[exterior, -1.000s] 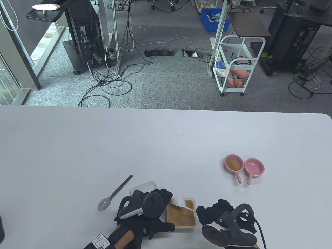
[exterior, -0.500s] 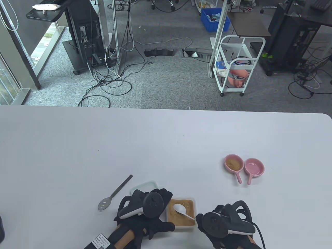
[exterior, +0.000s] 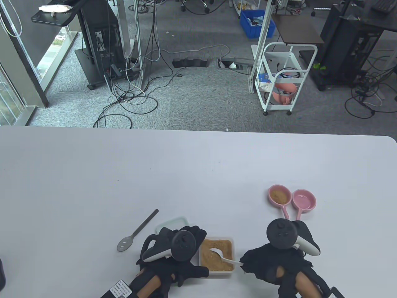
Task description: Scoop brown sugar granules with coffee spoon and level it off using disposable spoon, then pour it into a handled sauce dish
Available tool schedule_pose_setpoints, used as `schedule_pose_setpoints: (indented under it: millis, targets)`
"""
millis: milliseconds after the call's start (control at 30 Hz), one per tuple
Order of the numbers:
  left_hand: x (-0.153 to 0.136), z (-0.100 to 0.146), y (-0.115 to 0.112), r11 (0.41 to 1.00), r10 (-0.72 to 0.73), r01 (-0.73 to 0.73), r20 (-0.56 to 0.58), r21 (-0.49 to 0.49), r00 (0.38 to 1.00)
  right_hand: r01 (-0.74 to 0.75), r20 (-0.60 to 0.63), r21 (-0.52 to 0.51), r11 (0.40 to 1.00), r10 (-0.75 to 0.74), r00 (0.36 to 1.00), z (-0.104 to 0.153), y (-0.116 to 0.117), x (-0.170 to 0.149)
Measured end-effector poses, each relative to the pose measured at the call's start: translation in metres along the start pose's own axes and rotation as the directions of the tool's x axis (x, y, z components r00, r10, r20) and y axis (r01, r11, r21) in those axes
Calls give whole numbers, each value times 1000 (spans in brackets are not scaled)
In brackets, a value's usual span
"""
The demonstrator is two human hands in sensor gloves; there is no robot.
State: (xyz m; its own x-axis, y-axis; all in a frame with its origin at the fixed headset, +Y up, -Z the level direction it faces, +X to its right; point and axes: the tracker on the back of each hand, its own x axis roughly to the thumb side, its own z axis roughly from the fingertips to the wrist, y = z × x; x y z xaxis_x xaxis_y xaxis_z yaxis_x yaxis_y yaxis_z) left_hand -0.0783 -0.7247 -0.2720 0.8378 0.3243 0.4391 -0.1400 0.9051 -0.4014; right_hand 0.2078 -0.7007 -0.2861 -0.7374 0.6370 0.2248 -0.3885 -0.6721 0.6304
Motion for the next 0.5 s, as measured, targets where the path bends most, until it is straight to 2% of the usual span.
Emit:
schedule_pose_setpoints:
  millis: [300, 500]
  targets:
    - [1, 0, -1, 1000, -7, 7, 0, 1, 1000, 212, -80, 91, 973, -205, 975, -7, 1, -25]
    - [1, 0, -1, 1000, -9, 9, -1, 2, 1000, 371, -131, 152, 916, -353, 926, -12, 9, -41]
